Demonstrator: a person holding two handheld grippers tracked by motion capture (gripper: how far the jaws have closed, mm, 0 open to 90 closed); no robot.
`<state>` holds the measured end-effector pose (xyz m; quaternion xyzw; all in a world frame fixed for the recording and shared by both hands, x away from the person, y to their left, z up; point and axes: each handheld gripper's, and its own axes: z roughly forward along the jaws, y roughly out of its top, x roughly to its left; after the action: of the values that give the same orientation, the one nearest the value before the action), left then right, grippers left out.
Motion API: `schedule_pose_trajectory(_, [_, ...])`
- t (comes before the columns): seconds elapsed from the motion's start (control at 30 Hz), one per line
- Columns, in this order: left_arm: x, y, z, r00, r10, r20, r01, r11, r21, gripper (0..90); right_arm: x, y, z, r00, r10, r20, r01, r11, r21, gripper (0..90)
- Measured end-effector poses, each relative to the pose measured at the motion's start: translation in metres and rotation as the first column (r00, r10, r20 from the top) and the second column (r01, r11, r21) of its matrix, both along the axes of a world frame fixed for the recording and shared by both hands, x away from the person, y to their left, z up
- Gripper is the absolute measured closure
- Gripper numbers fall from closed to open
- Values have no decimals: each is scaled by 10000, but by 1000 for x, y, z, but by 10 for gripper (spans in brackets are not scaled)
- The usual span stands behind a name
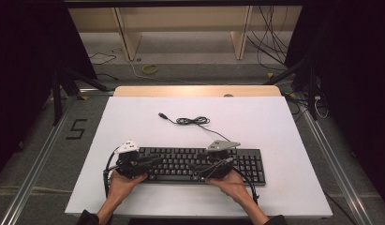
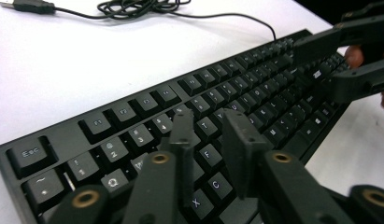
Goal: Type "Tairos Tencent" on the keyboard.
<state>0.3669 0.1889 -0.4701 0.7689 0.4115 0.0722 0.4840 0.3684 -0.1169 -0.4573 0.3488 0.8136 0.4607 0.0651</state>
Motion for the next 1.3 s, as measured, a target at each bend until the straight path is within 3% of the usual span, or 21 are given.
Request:
schedule_pose_trajectory(0.1, [1,-4,0,9998,-165,59,163,9993,341,821,-1,-3,0,10000,-25,35,25,10000,62,390])
schedule_pose_trajectory(0.27, [4,-8,-1,9997,-237,-32,239,9982,551,890,-4,-7,-1,10000,-62,23,62,10000,18,389])
schedule_pose_trajectory(1.3, [26,-24,-11,9967,-336,-743,431,9906,1302,892,-17,-14,1,9998,-51,190,46,9997,248,346])
